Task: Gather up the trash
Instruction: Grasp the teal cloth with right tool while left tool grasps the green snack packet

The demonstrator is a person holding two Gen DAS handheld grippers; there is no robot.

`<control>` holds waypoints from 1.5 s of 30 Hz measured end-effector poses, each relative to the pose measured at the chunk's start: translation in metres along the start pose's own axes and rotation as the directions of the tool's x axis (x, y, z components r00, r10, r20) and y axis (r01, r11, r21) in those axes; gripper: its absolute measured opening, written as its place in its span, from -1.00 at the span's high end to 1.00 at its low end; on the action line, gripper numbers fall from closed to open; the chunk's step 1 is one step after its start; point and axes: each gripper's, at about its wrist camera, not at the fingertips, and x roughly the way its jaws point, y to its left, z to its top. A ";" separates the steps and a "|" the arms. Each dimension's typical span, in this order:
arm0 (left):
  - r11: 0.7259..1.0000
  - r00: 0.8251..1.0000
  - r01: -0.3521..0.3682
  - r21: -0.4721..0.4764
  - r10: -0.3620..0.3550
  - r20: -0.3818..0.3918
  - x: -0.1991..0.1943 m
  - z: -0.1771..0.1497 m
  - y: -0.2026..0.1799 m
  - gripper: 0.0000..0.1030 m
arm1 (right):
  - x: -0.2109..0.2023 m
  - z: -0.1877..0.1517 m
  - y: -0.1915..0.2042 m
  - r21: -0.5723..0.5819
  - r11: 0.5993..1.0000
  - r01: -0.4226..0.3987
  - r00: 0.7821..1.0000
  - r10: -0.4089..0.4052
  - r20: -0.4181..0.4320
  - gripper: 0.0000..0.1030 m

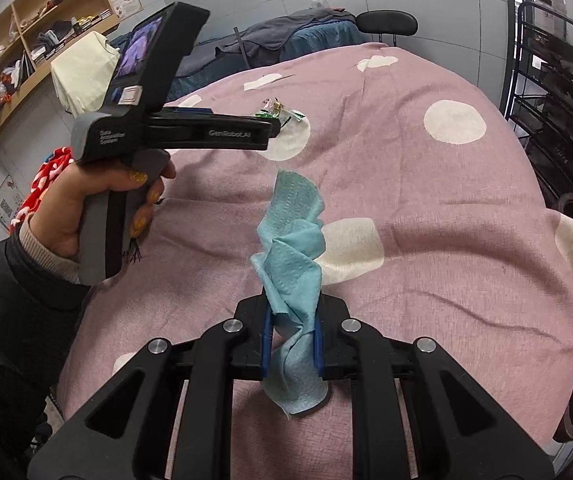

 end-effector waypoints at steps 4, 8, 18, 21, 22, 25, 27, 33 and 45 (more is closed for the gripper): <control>0.995 0.998 -0.047 0.085 0.049 -0.026 0.017 0.009 -0.009 -0.85 | 0.001 0.000 -0.003 0.013 1.000 -0.006 1.000 0.006 -0.003 0.68; 0.993 0.995 -0.044 0.106 0.053 -0.084 0.034 0.013 -0.011 -0.52 | 0.004 0.000 -0.005 0.022 1.000 -0.013 1.000 0.013 -0.005 0.68; 1.000 0.998 -0.006 0.025 0.007 -0.060 0.023 0.009 -0.006 0.16 | 0.003 -0.001 -0.011 0.043 0.999 -0.026 1.000 0.026 0.003 0.68; 1.000 0.999 0.000 0.004 0.001 -0.051 0.021 0.006 -0.007 0.21 | 0.003 -0.002 -0.012 0.045 0.999 -0.026 1.000 0.026 0.006 0.68; 1.000 0.999 0.003 -0.003 -0.003 -0.049 0.020 0.005 -0.006 0.22 | 0.002 -0.002 -0.012 0.045 0.999 -0.026 1.000 0.026 0.006 0.68; 0.999 0.999 0.029 -0.027 -0.030 -0.043 0.016 0.003 -0.006 0.24 | 0.001 -0.003 -0.012 0.048 0.998 -0.027 1.000 0.026 0.010 0.68; 0.997 0.998 0.053 -0.050 -0.055 -0.033 0.010 0.000 -0.004 0.24 | 0.000 -0.003 -0.012 0.051 0.998 -0.026 1.000 0.025 0.011 0.68; 0.992 0.997 0.078 -0.099 -0.076 0.025 -0.015 -0.013 -0.004 0.24 | -0.004 -0.004 -0.012 0.054 0.998 -0.026 1.000 0.025 0.019 0.68; 0.979 0.981 0.134 -0.154 -0.109 0.158 -0.086 -0.050 -0.017 0.24 | -0.019 -0.009 -0.014 0.060 0.998 -0.025 0.999 0.022 0.048 0.68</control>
